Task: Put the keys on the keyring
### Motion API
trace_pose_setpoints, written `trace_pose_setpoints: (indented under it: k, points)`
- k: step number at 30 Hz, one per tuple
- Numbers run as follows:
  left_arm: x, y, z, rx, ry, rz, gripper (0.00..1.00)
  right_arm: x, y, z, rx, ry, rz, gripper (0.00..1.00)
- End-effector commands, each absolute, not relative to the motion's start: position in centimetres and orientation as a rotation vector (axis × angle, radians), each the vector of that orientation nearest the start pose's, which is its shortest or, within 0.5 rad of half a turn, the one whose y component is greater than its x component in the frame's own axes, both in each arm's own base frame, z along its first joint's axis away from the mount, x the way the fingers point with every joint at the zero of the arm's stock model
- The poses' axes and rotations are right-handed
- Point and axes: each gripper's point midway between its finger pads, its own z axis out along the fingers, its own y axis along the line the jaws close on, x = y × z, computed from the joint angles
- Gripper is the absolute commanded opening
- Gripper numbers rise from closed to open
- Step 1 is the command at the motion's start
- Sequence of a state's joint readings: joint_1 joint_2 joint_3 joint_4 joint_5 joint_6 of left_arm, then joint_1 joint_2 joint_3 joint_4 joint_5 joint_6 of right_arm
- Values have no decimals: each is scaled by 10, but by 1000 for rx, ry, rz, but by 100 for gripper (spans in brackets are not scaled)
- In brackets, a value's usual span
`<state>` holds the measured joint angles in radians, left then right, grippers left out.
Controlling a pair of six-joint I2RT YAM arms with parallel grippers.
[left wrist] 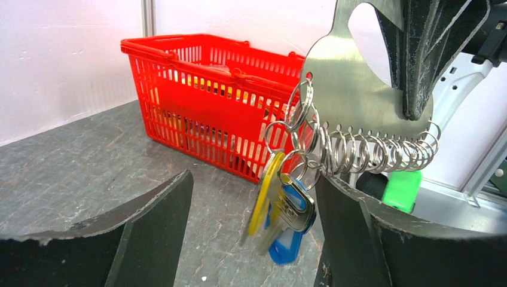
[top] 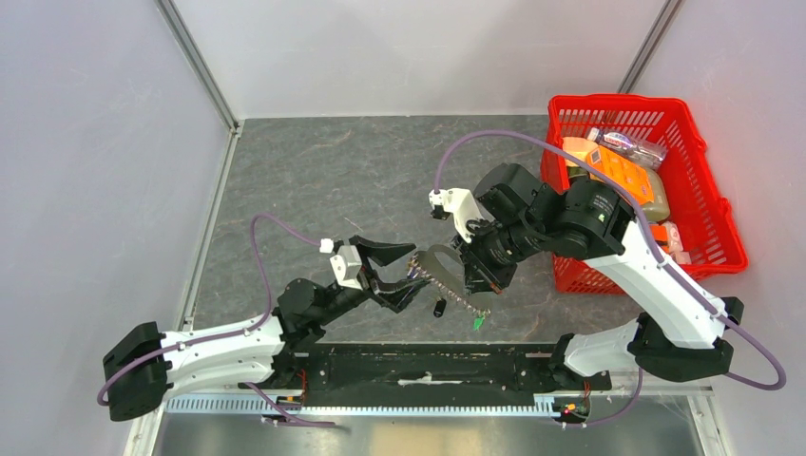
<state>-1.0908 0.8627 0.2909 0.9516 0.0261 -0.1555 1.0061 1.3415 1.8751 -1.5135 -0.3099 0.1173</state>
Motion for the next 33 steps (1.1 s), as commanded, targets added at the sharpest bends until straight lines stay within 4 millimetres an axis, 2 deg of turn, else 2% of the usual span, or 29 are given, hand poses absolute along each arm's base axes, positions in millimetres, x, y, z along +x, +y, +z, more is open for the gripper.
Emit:
trace_pose_setpoints:
  k: [1,15,23,33]
  points:
    - [145,-295,294,578,1075,-1069,81,76,235,338,-1250,2327,839,0]
    - [142,-275,293,552,1091,-1051,81,81,234,344,-1201,2337,834,0]
    - [132,-262,297,541,1087,-1078,81,86,246,355,-1144,2316,929,0]
    - [117,-234,311,501,1027,-1112,82,75,264,370,-1138,2308,1100,0]
